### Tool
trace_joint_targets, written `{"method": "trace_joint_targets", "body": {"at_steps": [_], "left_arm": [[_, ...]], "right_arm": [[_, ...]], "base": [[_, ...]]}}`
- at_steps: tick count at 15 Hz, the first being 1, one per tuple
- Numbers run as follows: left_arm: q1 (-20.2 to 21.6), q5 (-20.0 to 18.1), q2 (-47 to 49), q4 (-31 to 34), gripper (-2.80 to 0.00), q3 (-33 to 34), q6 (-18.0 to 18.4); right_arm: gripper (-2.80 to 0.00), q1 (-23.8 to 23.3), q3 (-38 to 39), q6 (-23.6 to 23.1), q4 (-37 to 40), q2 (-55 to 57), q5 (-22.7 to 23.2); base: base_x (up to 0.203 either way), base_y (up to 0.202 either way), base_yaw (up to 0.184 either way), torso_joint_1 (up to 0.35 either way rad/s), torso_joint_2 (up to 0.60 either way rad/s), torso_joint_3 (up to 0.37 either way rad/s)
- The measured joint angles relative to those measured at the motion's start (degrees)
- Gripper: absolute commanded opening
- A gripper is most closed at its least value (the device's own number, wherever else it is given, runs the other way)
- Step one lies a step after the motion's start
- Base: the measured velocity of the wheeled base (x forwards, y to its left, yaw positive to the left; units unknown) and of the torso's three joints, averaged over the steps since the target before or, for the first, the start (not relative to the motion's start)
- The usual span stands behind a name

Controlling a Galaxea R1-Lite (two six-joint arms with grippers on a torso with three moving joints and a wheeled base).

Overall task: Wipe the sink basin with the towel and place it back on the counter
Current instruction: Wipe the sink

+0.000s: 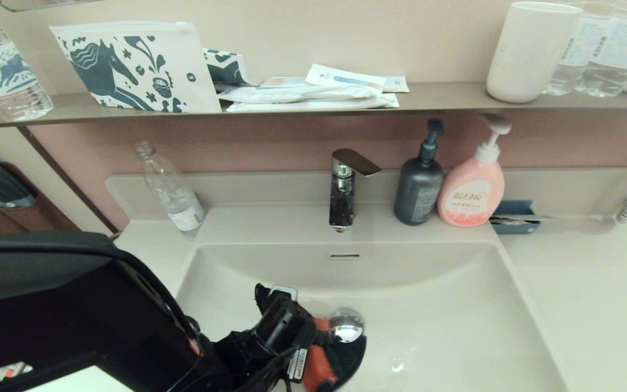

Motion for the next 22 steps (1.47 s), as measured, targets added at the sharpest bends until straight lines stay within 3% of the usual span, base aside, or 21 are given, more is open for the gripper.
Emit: {"method": "trace_joint_targets", "body": {"at_steps": [5,9,13,16,18,22], "left_arm": [[5.21,-0.16,-5.35,-0.02,-2.80,6.01,8.77],[13.27,-0.33,-12.51,0.12,-2.80,9.09,17.74],[15.77,-0.14,-22.41,5.20,-2.80,9.71,22.72],[15.94,-0.07,-30.21,15.63,-2.80,3.67,22.95],[15.56,0.69,-33.67,18.96,-2.80,-0.50,21.09],[12.73,2.76,-35.70,14.43,-2.80,-2.53,13.73]], "right_arm": [[-2.80,0.00,0.00,0.00,0.00,0.00,0.00],[-2.80,0.00,0.00,0.00,0.02,0.00,-0.01],[-2.80,0.00,0.00,-0.01,0.00,0.00,-0.01],[-2.80,0.00,0.00,0.00,0.00,0.00,0.00],[-2.80,0.00,0.00,0.00,0.00,0.00,-0.01],[-2.80,0.00,0.00,0.00,0.00,0.00,-0.01]], "base": [[0.000,0.000,0.000,0.000,0.00,0.000],[0.000,0.000,0.000,0.000,0.00,0.000],[0.000,0.000,0.000,0.000,0.00,0.000],[0.000,0.000,0.000,0.000,0.00,0.000],[0.000,0.000,0.000,0.000,0.00,0.000],[0.000,0.000,0.000,0.000,0.00,0.000]]}}
